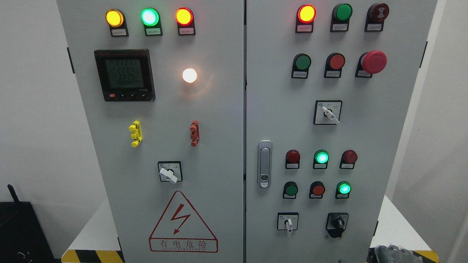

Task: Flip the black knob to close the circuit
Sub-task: 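Raise the right hand toward the black rotary knob near the cabinet bottom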

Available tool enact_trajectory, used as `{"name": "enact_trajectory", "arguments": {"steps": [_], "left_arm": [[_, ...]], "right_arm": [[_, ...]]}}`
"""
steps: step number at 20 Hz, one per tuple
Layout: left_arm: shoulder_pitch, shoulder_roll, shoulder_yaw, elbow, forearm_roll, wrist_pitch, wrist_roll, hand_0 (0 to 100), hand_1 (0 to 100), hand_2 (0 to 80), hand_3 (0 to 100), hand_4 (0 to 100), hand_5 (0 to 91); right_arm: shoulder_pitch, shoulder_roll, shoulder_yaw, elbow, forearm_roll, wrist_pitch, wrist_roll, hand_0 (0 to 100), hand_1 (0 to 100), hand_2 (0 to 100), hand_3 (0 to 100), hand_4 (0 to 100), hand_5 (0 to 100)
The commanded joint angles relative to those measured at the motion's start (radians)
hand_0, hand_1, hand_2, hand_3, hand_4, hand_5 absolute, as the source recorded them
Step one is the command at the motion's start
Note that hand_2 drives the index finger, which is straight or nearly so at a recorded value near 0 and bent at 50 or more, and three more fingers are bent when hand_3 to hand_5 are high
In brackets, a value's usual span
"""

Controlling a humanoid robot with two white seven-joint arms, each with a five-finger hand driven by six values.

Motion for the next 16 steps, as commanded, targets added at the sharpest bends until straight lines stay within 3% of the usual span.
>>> {"name": "enact_trajectory", "arguments": {"steps": [1, 16], "left_arm": [[-0.001, 0.000, 0.000, 0.001, 0.000, 0.001, 0.000, 12, 56, 0.0, 0, 0, 0.0], [-0.001, 0.000, 0.000, 0.001, 0.000, 0.001, 0.000, 12, 56, 0.0, 0, 0, 0.0]], "right_arm": [[-0.049, 0.032, 0.031, 0.077, 0.027, 0.008, -0.003, 0, 10, 92, 100, 86, 90], [-0.145, 0.015, 0.020, 0.213, 0.016, 0.022, -0.011, 0, 6, 92, 100, 86, 90]]}}
